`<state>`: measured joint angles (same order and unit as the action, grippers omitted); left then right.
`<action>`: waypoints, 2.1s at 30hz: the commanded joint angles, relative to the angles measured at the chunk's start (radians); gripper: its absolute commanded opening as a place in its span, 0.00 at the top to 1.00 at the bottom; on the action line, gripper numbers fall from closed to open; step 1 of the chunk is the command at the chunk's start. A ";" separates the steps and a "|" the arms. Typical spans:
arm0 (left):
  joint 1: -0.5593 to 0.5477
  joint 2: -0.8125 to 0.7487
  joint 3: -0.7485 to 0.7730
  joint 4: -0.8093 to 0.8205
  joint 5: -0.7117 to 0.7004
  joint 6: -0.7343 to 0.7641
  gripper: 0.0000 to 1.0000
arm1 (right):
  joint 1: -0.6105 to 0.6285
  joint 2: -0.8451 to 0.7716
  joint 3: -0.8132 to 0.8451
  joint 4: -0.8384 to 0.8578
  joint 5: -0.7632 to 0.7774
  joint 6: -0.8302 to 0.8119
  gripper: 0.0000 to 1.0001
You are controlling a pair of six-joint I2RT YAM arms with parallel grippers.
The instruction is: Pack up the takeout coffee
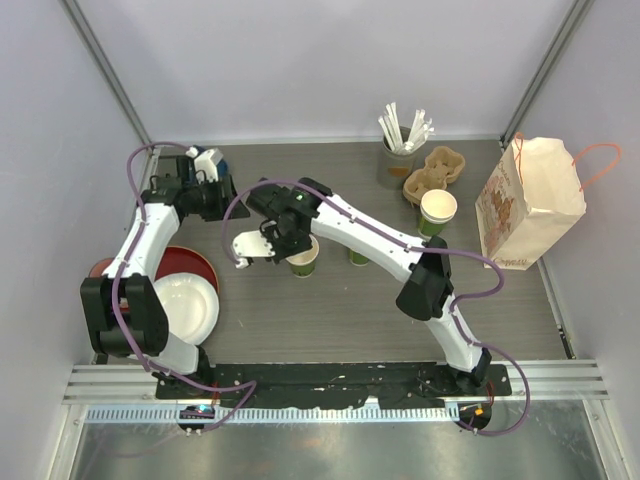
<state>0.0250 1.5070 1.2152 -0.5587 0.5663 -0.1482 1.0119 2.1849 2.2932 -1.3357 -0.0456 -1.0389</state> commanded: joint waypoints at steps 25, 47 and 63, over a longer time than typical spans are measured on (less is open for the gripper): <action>0.004 -0.028 -0.017 0.029 0.046 0.016 0.45 | 0.010 -0.050 -0.130 -0.161 0.061 -0.023 0.99; 0.003 -0.013 0.000 0.014 0.069 0.015 0.44 | 0.025 -0.085 -0.138 -0.082 0.115 -0.010 0.78; 0.003 -0.010 0.001 0.011 0.089 0.018 0.44 | 0.030 -0.109 -0.089 -0.079 0.107 -0.032 0.99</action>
<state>0.0250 1.5070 1.1957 -0.5564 0.6258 -0.1452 1.0321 2.1574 2.1506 -1.3334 0.0475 -1.0504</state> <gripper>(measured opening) 0.563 0.034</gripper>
